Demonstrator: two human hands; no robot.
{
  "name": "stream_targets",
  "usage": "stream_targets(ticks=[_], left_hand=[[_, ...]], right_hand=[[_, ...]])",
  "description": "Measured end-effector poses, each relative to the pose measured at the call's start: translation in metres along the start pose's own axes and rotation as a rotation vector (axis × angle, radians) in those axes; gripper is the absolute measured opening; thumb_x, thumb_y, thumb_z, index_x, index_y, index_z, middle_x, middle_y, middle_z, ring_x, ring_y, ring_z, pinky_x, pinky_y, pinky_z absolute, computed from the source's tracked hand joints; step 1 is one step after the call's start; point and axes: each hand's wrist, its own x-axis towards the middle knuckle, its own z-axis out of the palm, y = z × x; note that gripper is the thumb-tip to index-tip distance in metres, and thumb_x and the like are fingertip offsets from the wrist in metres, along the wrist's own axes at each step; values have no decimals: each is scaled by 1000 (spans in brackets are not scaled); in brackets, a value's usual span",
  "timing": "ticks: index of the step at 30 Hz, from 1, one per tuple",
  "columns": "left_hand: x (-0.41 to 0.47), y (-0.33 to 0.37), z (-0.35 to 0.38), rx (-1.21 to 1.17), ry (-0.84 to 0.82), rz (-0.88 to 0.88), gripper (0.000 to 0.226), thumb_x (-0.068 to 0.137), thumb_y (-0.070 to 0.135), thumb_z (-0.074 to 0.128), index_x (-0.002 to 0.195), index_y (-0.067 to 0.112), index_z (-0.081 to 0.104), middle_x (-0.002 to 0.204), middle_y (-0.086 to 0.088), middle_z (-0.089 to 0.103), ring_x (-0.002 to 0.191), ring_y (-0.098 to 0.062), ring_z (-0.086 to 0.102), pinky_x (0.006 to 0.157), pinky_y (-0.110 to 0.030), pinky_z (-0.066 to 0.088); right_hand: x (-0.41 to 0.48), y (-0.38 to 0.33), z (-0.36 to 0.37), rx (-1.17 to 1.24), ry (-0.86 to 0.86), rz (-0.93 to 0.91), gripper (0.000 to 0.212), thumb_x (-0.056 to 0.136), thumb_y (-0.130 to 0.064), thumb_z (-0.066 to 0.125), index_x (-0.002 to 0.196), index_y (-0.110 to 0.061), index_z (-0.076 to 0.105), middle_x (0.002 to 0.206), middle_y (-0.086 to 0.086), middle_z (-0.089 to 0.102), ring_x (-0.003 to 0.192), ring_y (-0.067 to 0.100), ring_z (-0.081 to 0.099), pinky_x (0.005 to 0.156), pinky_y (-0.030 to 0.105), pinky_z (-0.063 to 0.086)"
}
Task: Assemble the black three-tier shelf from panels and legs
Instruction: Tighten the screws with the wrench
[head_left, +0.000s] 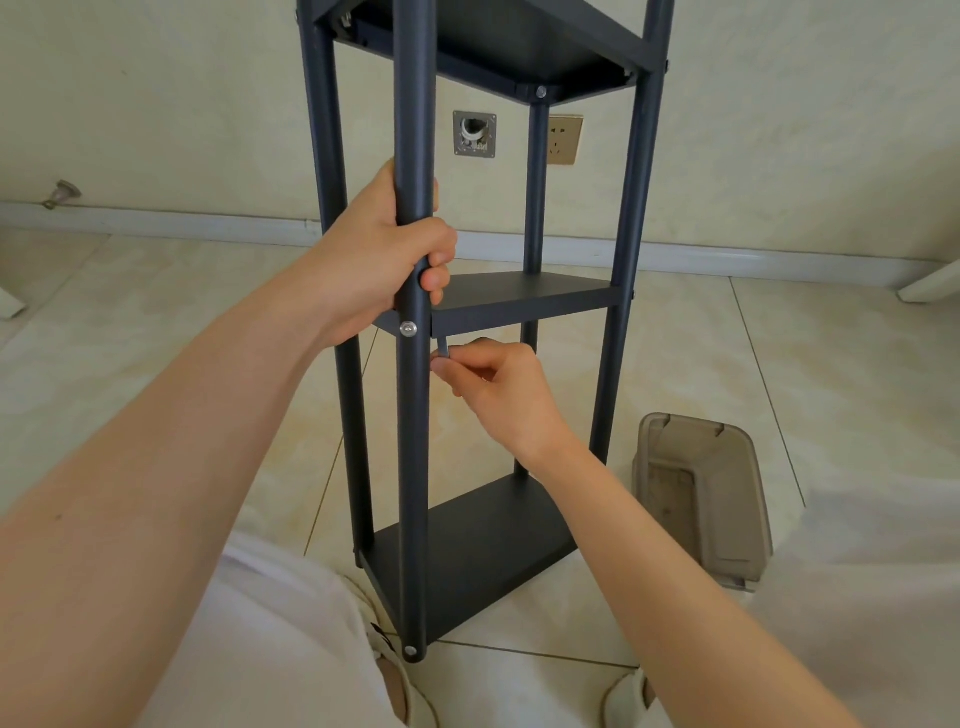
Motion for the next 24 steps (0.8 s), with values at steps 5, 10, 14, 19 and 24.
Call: stream_targets(ticks=[5,10,14,19,24], left_hand=[[0,0,-1,-25,4,-1,32,89,-2,55,95,26,42,62,6,48,54,-10,47,57,-26,50],[-1,-2,-2,-28,20,13,31,89,-1,55,94,25,41,59,7,48,53,-10,46,56,-25,49],[-1,-5,-1,-23,28,22,30,87,-2,55,92,24,41,59,7,48,52,-10,46,55,-25,49],[-1,-5,-1,-17,12,36,29,84,-1,55,91,22,40,59,7,48,52,-11,45,55,-26,49],[1,-4,-2,2,8,38,29,84,-1,55,90,22,40,59,8,48,52,-12,44,54,-28,49]], right_hand=[[-2,0,1,-28,-8,-24,17,94,-15,65,81,-13,75,65,-9,60,61,2,54,64,9,40],[-3,2,6,-83,8,-84,27,96,-16,62,70,-18,68,57,-9,57,53,0,52,61,7,40],[-5,5,13,-146,60,-151,22,97,-16,61,82,-8,76,64,-9,62,59,-5,57,68,3,41],[-5,14,24,-181,173,-244,20,96,-12,61,86,-3,76,68,-4,65,59,-5,58,68,5,45],[2,24,34,-286,338,-409,13,92,-7,65,92,2,76,75,11,72,66,18,69,69,28,58]])
